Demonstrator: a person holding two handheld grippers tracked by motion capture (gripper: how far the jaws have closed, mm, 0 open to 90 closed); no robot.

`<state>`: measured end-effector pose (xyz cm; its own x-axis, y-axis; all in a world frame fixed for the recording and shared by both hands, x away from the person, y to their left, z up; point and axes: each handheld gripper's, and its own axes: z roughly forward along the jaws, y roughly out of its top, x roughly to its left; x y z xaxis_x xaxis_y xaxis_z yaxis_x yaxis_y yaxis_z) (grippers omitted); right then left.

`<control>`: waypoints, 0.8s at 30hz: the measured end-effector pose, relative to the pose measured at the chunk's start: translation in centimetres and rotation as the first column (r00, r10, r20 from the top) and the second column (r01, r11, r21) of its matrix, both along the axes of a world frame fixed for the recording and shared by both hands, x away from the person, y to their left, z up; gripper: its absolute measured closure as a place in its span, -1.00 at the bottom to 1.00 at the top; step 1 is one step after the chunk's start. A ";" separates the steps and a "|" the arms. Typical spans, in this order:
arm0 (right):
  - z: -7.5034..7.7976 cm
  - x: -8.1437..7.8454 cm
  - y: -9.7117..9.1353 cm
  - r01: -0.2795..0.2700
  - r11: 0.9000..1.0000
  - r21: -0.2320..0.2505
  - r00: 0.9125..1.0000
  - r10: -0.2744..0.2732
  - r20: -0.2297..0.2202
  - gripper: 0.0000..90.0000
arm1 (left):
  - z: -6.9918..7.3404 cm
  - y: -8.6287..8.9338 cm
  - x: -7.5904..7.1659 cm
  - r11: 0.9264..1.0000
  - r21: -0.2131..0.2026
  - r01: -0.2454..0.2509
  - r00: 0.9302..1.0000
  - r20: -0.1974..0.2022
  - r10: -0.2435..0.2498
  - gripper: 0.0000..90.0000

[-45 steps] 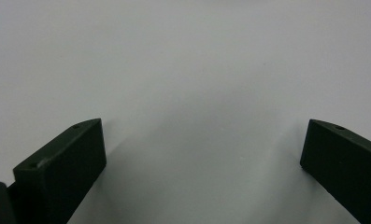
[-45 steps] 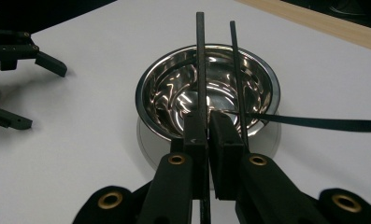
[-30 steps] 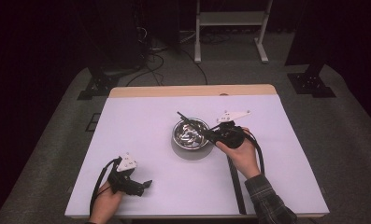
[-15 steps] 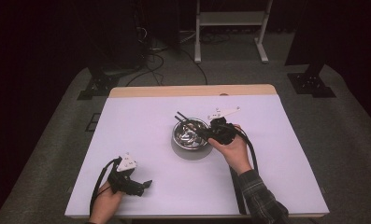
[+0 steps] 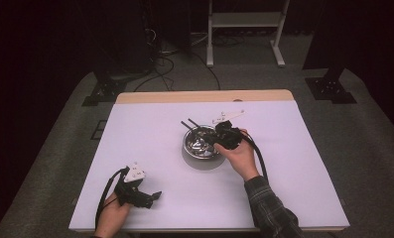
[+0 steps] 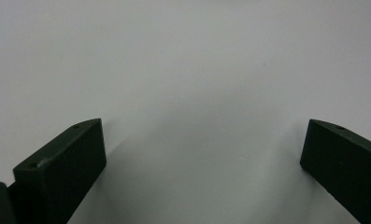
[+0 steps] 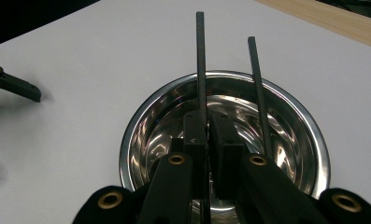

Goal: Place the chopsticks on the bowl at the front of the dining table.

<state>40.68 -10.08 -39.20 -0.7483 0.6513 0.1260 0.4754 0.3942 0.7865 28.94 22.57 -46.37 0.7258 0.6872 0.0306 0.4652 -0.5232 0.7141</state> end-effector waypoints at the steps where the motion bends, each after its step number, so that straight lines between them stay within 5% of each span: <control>1: -0.1 0.1 0.1 0.002 1.000 -0.004 1.000 -0.002 -0.003 0.91 | 0.0 0.0 0.0 1.000 0.000 0.000 1.000 0.000 0.000 -1.00; 24: -1.4 1.6 2.0 0.014 1.000 -0.025 0.999 -0.015 -0.035 0.91 | 0.0 0.0 0.0 1.000 -0.002 -0.001 1.000 -0.001 0.001 -1.00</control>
<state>42.27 -8.03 -40.57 -0.7340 0.6654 0.1359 0.5088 0.4061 0.7591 28.93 22.56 -46.38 0.7251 0.6881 0.0284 0.4665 -0.5210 0.7148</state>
